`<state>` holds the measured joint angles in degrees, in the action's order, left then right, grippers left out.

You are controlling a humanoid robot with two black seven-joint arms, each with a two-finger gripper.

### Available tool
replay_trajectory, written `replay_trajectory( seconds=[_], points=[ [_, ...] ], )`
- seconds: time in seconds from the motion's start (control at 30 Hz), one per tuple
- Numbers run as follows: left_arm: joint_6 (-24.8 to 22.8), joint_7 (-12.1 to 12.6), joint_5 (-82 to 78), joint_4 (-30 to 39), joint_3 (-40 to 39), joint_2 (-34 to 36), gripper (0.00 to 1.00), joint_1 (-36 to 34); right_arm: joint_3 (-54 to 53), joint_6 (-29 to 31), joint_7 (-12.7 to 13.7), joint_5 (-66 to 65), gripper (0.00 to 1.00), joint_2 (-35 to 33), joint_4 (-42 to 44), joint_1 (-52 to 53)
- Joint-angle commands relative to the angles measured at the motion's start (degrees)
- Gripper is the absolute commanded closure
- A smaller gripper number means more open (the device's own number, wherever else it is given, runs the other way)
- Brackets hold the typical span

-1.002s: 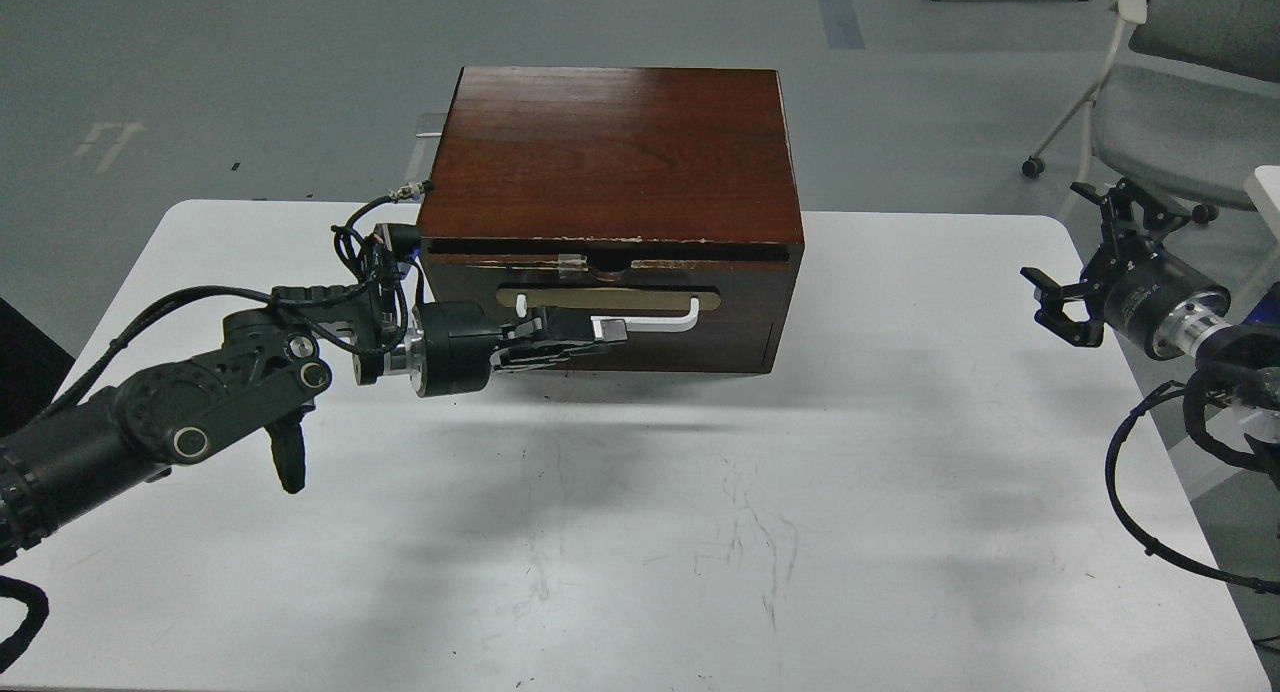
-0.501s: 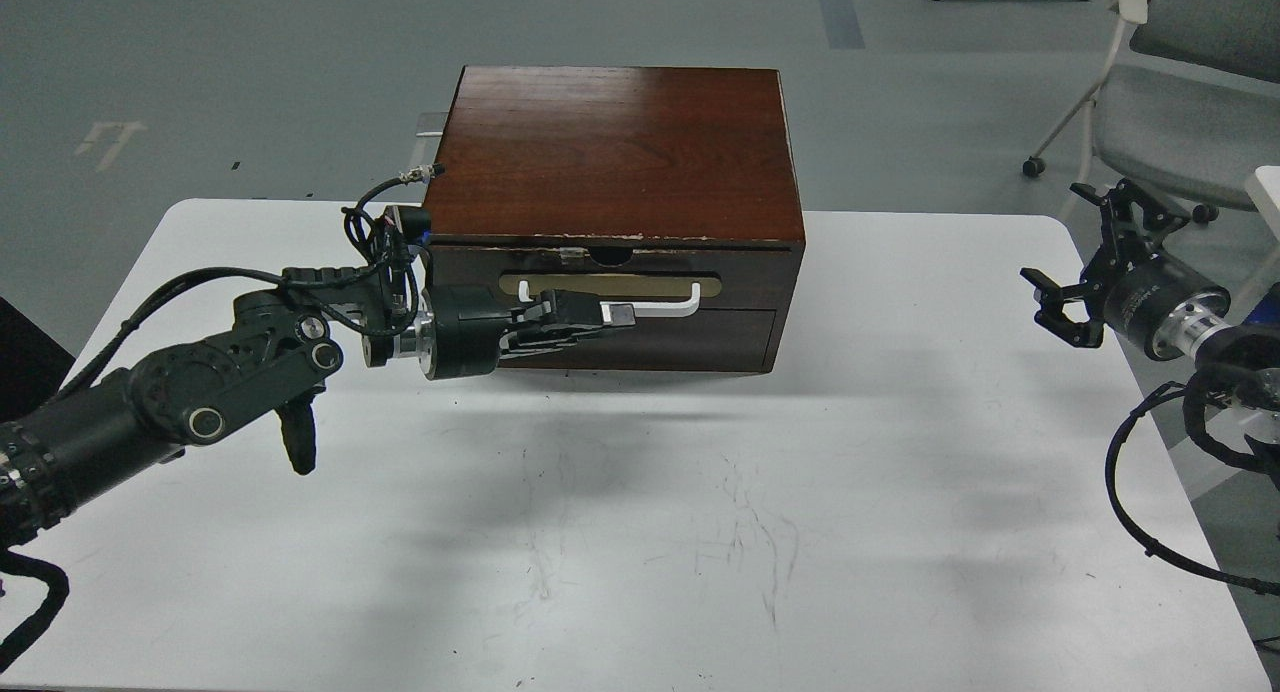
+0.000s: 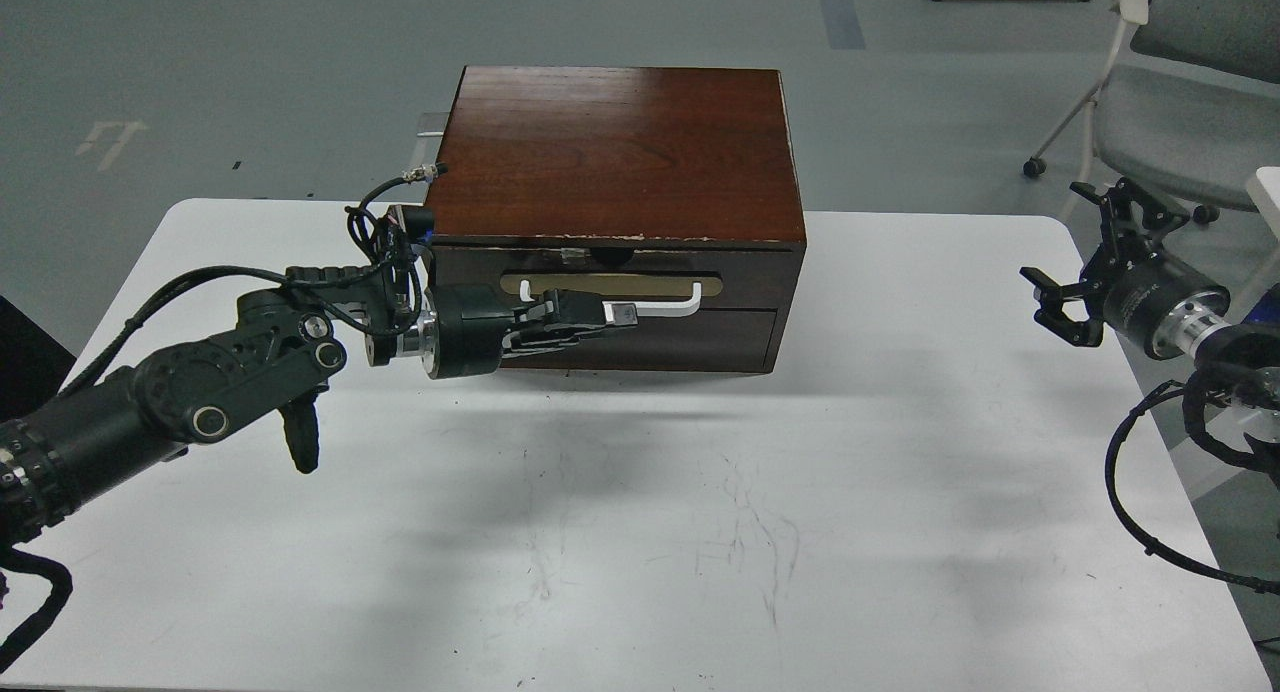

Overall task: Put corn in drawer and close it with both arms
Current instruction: 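Press the drawer fully shut with the left gripper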

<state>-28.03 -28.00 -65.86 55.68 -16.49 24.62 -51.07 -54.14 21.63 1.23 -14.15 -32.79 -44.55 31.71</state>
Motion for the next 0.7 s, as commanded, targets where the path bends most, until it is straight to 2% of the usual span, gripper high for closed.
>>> replay_trajectory(
  seconds=[0.0,0.33,0.43,0.5,0.53,0.6,0.67],
  points=[
    [0.03,0.00,-0.06,-0.05,0.32,-0.18,0.59,-0.17,0.00,0.08,0.00,0.00,0.00,-0.08,-0.01,-0.07],
    [0.03,0.00,0.03,2.86,0.50,1.13,0.58,0.53,0.00,-0.01,0.00,0.00,0.00,-0.08,-0.01,-0.16],
    [0.03,0.00,0.03,8.99,0.41,5.25,0.56,1.49,0.00,-0.01,0.09,0.00,0.00,-0.08,-0.01,-0.16],
    [0.03,0.00,0.03,17.05,0.32,9.46,0.55,2.72,0.00,0.08,0.00,0.00,0.00,-0.17,-0.01,-0.16],
    [0.03,0.00,0.03,17.09,0.32,9.48,0.55,2.73,0.00,0.08,0.00,0.00,0.00,-0.17,-0.01,-0.16],
    [0.03,0.00,0.11,23.57,-0.20,12.81,0.52,3.43,0.00,-0.01,0.00,0.00,0.00,-0.17,-0.01,-0.16],
    [0.03,0.00,0.20,26.13,-0.56,14.48,0.52,3.61,-0.09,-0.01,0.00,0.00,0.00,-0.17,-0.01,-0.16]
  ],
)
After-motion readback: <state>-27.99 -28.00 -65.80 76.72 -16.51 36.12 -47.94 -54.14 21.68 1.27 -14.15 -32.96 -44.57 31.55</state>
